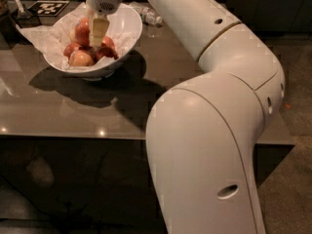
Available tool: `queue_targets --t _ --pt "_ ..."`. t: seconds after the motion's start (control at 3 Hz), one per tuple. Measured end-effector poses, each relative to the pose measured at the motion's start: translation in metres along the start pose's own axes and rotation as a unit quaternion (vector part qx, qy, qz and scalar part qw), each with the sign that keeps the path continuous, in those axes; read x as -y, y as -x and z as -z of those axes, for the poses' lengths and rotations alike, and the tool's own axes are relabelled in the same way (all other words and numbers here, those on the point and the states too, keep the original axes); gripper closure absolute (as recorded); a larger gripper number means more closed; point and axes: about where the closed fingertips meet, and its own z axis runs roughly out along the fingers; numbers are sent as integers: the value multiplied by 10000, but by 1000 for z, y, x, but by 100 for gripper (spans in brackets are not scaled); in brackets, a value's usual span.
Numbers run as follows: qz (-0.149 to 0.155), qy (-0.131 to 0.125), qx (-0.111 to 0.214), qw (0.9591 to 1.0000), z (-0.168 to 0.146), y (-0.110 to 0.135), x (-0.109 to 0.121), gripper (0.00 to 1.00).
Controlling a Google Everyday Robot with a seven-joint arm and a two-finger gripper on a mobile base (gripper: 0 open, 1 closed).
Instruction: Pick apple from white bowl
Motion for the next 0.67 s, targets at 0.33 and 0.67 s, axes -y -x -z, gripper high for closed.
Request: queue_targets --t 0.33,0.67 --pt "47 -92 -160 9998 19 10 6 100" --pt "164 -151 -332 9992 39 24 14 100"
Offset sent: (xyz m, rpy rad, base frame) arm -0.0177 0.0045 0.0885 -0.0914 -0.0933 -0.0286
